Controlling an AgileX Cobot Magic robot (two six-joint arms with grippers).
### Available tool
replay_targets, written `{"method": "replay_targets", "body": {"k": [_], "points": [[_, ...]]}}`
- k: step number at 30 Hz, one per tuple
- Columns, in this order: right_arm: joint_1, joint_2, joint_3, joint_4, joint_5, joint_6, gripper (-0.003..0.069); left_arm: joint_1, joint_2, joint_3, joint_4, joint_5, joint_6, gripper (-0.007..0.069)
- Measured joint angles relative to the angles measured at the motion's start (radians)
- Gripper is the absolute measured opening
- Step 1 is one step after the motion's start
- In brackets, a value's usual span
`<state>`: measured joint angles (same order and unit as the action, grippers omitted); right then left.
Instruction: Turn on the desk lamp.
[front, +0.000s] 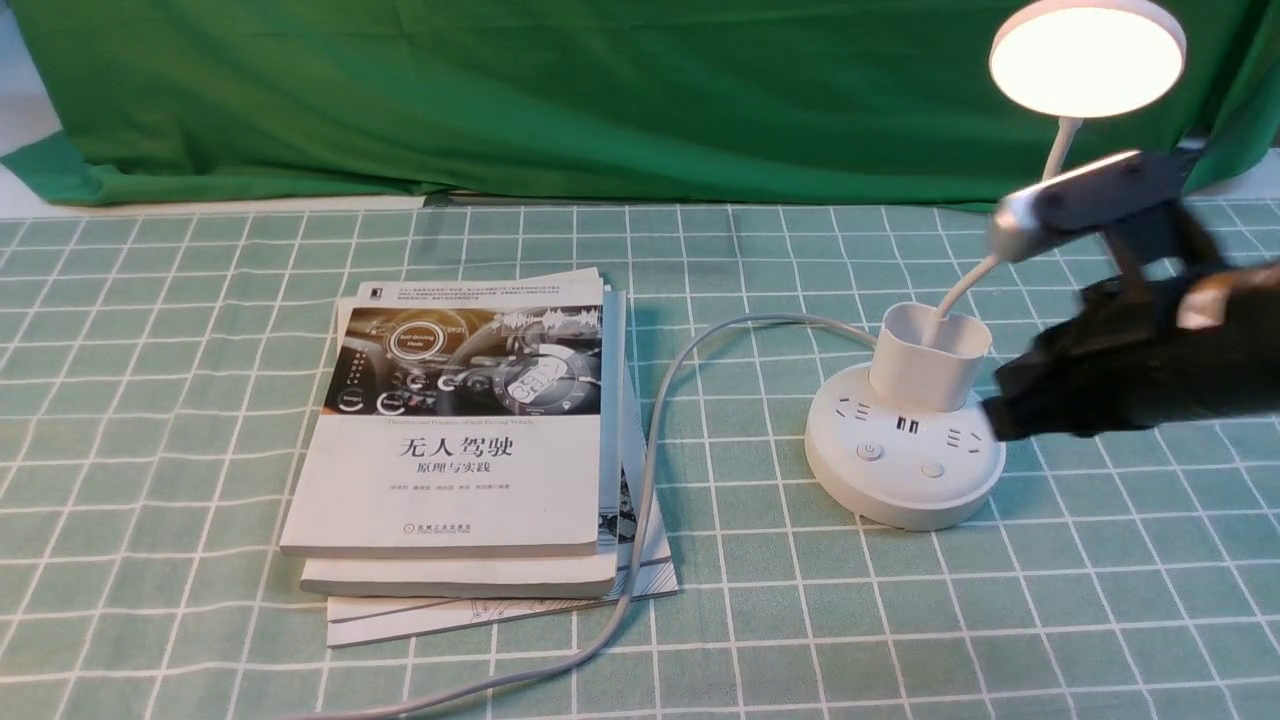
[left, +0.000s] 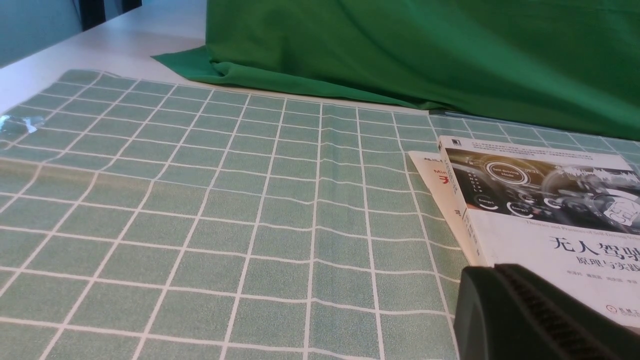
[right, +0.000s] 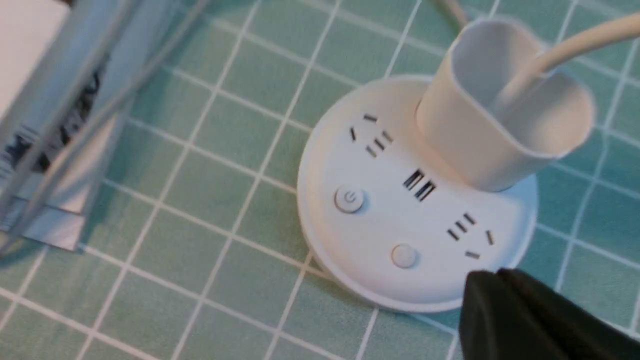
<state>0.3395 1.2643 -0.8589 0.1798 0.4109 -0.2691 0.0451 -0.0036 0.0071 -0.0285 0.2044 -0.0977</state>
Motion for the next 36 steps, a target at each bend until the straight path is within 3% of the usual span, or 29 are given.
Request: {"method": "replay_targets", "body": {"k": [7,14,30,36], "points": [[0.0,-0.491,0.309,0.002,-0.269,0.032,0.0041,0.0,0.0,0.0,0.0,0.0,0.0,0.0021],[0.0,-0.802,0.475,0.002,-0.29,0.041,0.0057,0.0,0.0,0.0,0.0,0.0,0.0,0.0021],[0.0,-0.926,0.525,0.002,-0.31,0.041,0.0094,0.0,0.0,0.0,0.0,0.0,0.0,0.0021],[-0.004,-0.975,0.674,0.001,-0.472,0.103,0.0106,0.0,0.0,0.0,0.0,0.0,0.0,0.0021]]}}
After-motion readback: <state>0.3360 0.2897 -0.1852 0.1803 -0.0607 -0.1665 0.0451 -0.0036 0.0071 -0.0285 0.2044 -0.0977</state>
